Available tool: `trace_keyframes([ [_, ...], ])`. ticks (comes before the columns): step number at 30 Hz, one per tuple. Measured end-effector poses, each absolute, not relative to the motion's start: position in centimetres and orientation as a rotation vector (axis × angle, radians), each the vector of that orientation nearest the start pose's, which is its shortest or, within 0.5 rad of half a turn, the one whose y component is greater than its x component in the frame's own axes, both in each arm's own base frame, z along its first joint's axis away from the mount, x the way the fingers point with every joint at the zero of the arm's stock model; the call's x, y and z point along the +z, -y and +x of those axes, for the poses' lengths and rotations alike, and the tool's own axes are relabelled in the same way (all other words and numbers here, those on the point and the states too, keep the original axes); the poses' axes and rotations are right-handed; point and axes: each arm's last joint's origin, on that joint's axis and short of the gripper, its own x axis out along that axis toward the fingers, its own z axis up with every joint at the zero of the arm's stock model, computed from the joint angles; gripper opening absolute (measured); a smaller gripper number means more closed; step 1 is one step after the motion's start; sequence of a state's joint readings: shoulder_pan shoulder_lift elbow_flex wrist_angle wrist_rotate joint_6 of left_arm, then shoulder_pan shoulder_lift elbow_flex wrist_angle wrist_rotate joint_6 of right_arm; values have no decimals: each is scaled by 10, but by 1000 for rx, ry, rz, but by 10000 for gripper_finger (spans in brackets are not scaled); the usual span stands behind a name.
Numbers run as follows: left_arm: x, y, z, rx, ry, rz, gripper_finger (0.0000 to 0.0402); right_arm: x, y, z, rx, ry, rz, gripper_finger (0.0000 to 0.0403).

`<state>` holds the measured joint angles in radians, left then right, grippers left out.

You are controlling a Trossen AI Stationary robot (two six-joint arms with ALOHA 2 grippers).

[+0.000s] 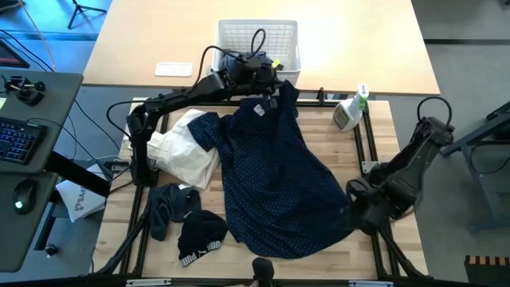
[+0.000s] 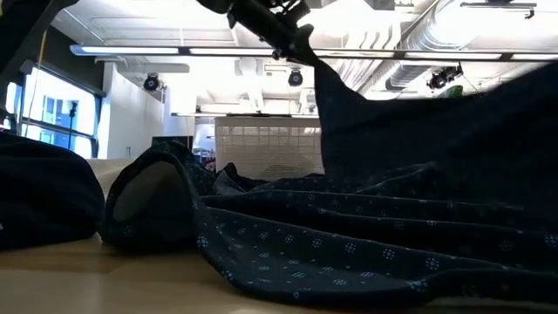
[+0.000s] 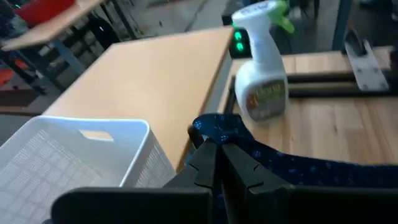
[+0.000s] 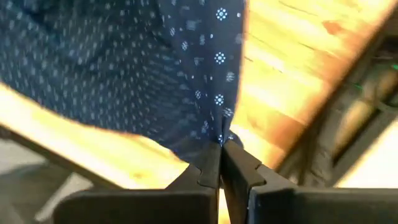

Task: Fold laundry
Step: Fold the navy blue polo shirt

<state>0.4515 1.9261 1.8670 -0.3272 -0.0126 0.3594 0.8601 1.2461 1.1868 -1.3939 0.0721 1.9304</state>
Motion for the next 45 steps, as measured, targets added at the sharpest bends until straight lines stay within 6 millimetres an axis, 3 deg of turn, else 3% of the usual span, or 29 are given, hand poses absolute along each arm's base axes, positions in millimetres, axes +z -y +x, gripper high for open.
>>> trace_keyframes([
  [3, 352, -198, 408, 411, -393, 250, 0, 323, -168, 132, -669, -1328, 913, 1],
  [6, 337, -201, 409, 521, -371, 202, 0, 333, -196, 143, -433, -1236, 938, 1],
  [10, 322, -209, 406, 658, -317, 139, 0, 320, -218, 158, -313, -1143, 916, 1],
  [14, 320, -222, 403, 741, -225, 69, 0, 296, -206, 155, -665, -1178, 849, 0],
  [18, 334, -232, 402, 706, -42, 46, 0, 296, -181, 138, -1064, -1171, 807, 0],
  [20, 341, -238, 401, 710, 54, 53, 0, 297, -173, 136, -1025, -1191, 843, 0],
  [23, 338, -246, 398, 717, 62, 50, 0, 294, -163, 133, -1035, -1187, 864, 0],
  [26, 327, -251, 396, 713, -55, 63, 0, 290, -170, 137, -922, -1207, 859, 0],
  [29, 320, -247, 391, 663, -217, 86, 0, 289, -185, 152, -669, -1124, 915, 0],
  [33, 337, -227, 376, 477, -335, 118, 0, 302, -208, 176, -339, -901, 1031, 0],
  [37, 361, -209, 360, 236, -315, 97, 0, 317, -219, 187, -173, -745, 1092, 0],
  [39, 365, -213, 360, 241, -259, 61, 0, 312, -215, 184, -230, -772, 1073, 0],
  [41, 356, -225, 370, 288, -200, 50, 0, 302, -205, 175, -389, -865, 1047, 0],
  [45, 308, -247, 413, 305, -100, -58, 0, 286, -175, 142, -939, -1136, 999, 0],
])
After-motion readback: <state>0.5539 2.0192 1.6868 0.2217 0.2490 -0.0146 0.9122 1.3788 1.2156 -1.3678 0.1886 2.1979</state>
